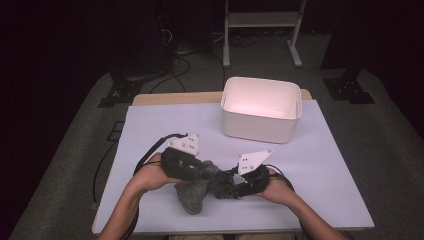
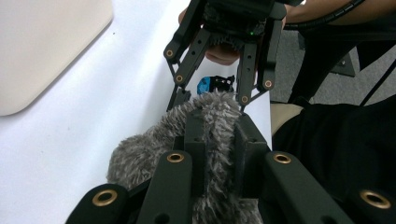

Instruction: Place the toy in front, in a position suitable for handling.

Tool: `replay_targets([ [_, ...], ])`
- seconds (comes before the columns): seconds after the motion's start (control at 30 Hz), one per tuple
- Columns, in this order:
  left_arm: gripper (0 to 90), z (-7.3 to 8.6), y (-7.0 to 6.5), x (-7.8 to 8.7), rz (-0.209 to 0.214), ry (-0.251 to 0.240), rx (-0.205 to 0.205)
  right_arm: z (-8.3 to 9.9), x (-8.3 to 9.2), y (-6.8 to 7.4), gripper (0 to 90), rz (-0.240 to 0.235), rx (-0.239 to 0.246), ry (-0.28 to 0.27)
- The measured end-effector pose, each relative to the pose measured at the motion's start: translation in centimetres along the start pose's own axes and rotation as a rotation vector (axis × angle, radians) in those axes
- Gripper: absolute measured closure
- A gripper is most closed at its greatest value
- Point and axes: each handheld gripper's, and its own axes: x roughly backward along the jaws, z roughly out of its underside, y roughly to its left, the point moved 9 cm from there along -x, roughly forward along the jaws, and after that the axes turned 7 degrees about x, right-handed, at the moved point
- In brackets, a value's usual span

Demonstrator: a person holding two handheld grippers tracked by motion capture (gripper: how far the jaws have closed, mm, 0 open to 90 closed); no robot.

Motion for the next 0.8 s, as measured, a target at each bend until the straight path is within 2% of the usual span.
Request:
replay_targets([
  [0.2, 78.1, -0.2, -0.2, 0.2, 0.016, 0.003, -0.003, 0.1, -0.5, 0.1, 55.4, -0.007, -0.02, -0.018],
  [0.43, 77.8, 0.2, 0.1, 0.8, -0.012, 0.013, 0.0, -0.1, -1.1, 0.0, 55.4, -0.003, -0.022, -0.016],
  [0.53, 77.9, 1.0, 0.5, 1.0, -0.036, 0.035, 0.012, -0.1, -1.3, 0.0, 54.2, -0.004, -0.023, -0.017],
  [0.73, 77.8, 2.3, 0.9, 1.7, -0.045, 0.031, 0.04, 1.4, -2.3, 0.1, 48.3, -0.01, -0.031, 0.033],
  [0.8, 77.7, 2.6, 1.1, 1.8, -0.045, 0.027, 0.049, 1.9, -2.6, 0.1, 52.1, -0.019, -0.031, 0.053],
])
